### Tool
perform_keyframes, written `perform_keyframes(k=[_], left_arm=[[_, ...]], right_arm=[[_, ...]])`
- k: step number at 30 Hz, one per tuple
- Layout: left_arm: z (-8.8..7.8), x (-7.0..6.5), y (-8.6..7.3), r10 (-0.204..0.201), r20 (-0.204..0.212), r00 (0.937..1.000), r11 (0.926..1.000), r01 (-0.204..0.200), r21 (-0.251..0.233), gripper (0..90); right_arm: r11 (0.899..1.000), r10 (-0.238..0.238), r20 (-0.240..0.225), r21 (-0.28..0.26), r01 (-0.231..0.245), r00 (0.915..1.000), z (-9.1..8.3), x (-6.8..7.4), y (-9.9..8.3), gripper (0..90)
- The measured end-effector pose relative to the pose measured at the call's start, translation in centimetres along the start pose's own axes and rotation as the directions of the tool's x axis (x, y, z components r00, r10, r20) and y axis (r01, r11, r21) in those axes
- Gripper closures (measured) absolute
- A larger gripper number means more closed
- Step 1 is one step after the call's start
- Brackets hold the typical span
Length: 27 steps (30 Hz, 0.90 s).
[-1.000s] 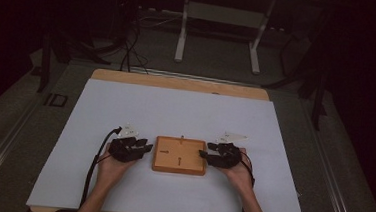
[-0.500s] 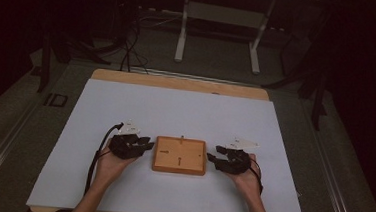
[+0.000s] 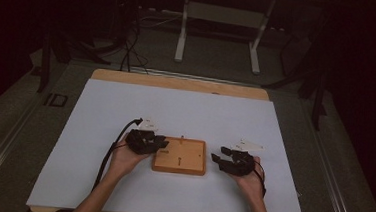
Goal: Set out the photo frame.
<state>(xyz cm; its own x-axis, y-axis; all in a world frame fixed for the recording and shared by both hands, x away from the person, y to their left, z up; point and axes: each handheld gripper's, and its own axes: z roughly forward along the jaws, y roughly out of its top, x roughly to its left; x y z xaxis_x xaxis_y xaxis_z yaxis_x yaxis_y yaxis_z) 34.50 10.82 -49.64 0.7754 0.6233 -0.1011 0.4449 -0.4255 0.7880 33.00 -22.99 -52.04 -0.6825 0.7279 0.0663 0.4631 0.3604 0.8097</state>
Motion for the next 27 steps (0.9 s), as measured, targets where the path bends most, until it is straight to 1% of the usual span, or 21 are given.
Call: perform_keyframes(k=[3, 6, 8, 12, 14, 16, 19, 22, 23, 27], left_arm=[[0.6, -0.1, 0.3, -0.003, 0.006, 1.0, 1.0, 0.003, -0.005, 72.6], [1.2, -0.3, 0.6, 0.009, 0.011, 0.9999, 0.9999, -0.009, 0.004, 72.3], [1.8, -0.4, 0.9, 0.011, 0.018, 0.9998, 0.9999, -0.011, 0.004, 71.9], [2.8, -0.4, 1.3, 0.019, 0.017, 0.9997, 0.9996, -0.019, 0.021, 71.2], [3.2, -0.5, 1.4, 0.017, 0.02, 0.9996, 0.9997, -0.018, 0.016, 70.9], [3.6, -0.4, 1.6, 0.019, 0.019, 0.9996, 0.9996, -0.02, 0.02, 70.8], [4.2, -0.3, 1.7, 0.008, 0.02, 0.9998, 0.9997, -0.009, 0.021, 70.7], [4.6, -0.2, 1.8, 0.008, 0.024, 0.9997, 0.9996, -0.008, 0.027, 70.8], [4.8, -0.2, 1.8, 0.002, 0.024, 0.9997, 0.9997, -0.002, 0.024, 70.8], [5.3, -0.1, 2.0, 0.0, 0.025, 0.9997, 0.9997, -0.001, 0.024, 72.4]], right_arm=[[1.0, -0.004, 0.002, 0.002, 0.004, 1.0, 0.0, 0.0, 0.0, 47.9], [1.0, -0.023, 0.001, 0.011, 0.023, 0.9997, 0.1, 0.1, -0.1, 47.4], [1.0, -0.022, -0.005, 0.013, 0.022, 0.9997, 0.2, 0.2, -0.1, 47.4], [0.999, -0.029, -0.007, 0.016, 0.03, 0.9995, 0.3, 0.3, -0.1, 47.3], [0.999, -0.027, -0.006, 0.017, 0.027, 0.9996, 0.3, 0.2, -0.2, 47.3], [1.0, -0.026, -0.007, 0.016, 0.027, 0.9996, 0.3, 0.2, -0.2, 47.2], [0.999, -0.04, -0.008, 0.023, 0.04, 0.9992, 0.3, 0.3, -0.2, 46.9], [0.999, -0.043, -0.013, 0.025, 0.044, 0.999, 0.3, 0.4, -0.1, 46.8], [0.999, -0.043, -0.013, 0.025, 0.043, 0.999, 0.4, 0.4, -0.1, 46.8], [0.999, -0.042, -0.012, 0.026, 0.042, 0.999, 0.4, 0.3, -0.2, 46.8]])
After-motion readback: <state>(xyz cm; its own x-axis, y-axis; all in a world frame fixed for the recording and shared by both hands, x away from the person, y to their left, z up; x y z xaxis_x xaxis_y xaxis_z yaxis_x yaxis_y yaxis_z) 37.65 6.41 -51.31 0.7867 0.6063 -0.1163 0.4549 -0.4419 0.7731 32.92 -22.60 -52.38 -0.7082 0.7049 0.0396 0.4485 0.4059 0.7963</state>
